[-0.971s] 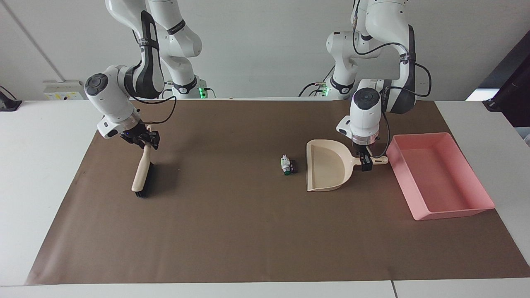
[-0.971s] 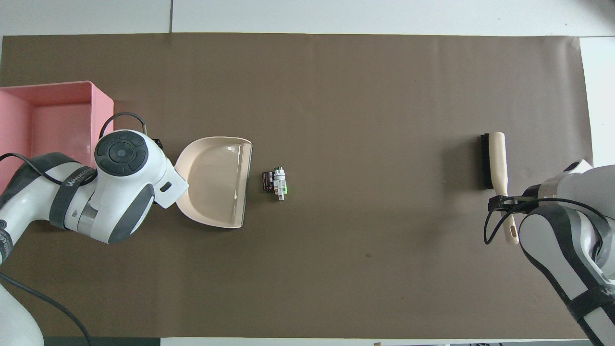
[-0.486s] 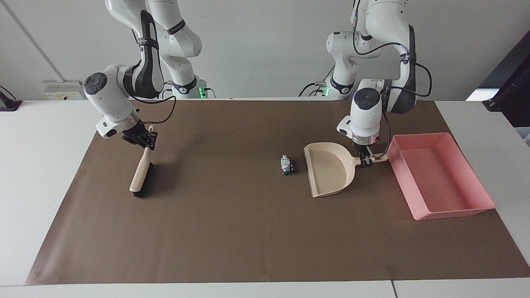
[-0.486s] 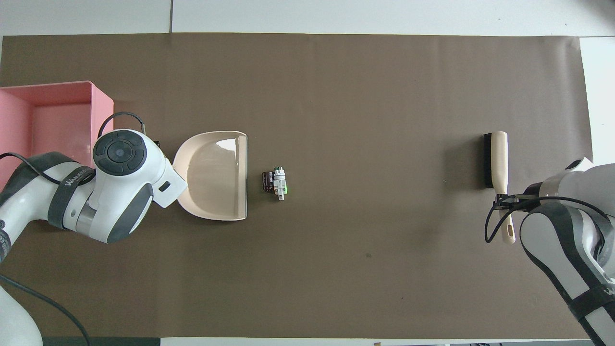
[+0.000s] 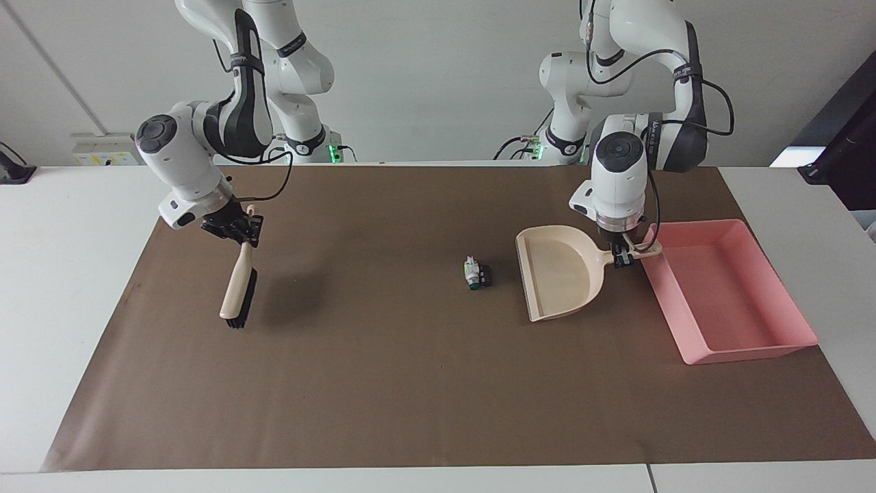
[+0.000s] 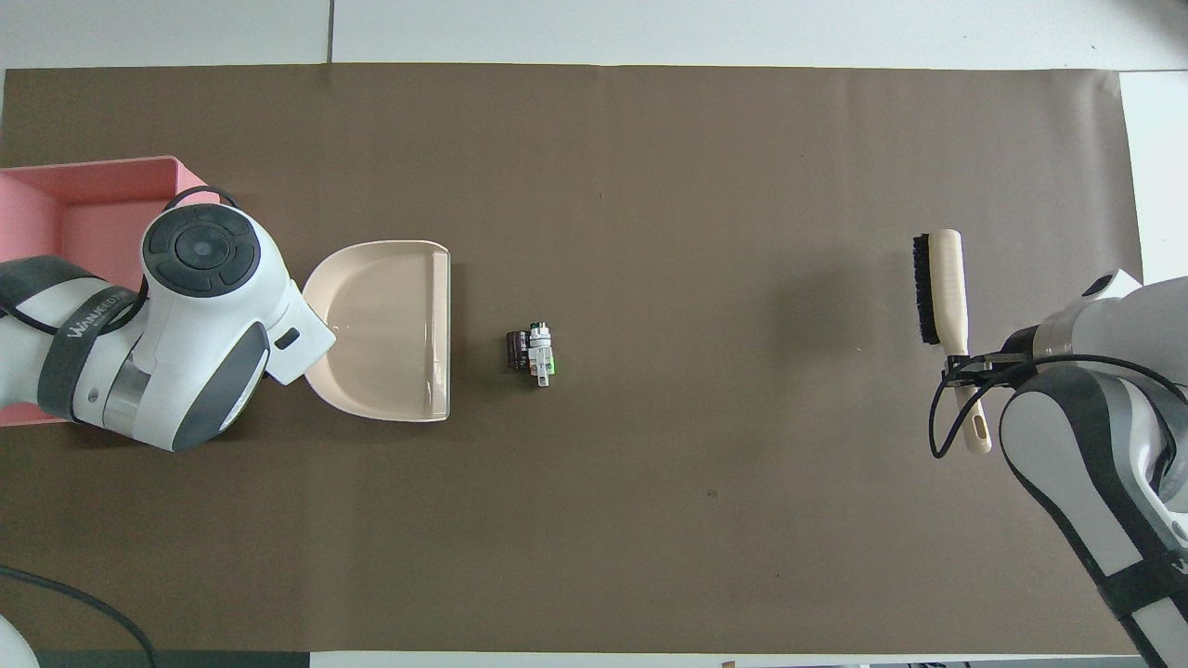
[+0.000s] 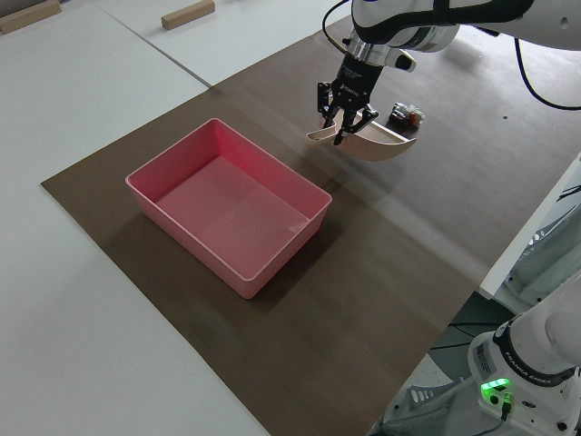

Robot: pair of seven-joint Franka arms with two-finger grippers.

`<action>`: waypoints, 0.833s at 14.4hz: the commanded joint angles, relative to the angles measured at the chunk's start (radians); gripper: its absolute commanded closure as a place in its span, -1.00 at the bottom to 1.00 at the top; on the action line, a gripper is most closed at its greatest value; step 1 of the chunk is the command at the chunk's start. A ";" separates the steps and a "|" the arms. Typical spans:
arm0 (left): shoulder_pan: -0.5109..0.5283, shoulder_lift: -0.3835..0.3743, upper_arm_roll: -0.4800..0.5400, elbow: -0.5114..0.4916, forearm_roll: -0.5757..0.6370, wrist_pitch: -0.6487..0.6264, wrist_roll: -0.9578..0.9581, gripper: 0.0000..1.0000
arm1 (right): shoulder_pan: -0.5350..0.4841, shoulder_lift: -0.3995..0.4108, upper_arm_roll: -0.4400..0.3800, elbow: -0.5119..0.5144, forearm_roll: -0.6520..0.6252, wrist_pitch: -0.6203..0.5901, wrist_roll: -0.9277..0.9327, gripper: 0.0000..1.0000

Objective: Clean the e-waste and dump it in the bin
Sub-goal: 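Lift the brush with the right gripper and move it toward the component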

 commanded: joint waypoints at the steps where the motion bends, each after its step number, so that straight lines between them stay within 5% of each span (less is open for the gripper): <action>1: -0.047 -0.020 0.003 -0.026 0.026 -0.019 -0.026 1.00 | 0.057 0.014 0.004 0.069 -0.002 -0.058 -0.004 1.00; 7: -0.084 -0.049 0.002 -0.092 0.060 -0.004 -0.137 1.00 | 0.371 0.029 0.009 0.097 -0.114 -0.090 0.344 1.00; 12: -0.125 -0.045 0.002 -0.112 0.060 0.010 -0.208 1.00 | 0.574 0.135 0.011 0.210 -0.116 -0.103 0.617 1.00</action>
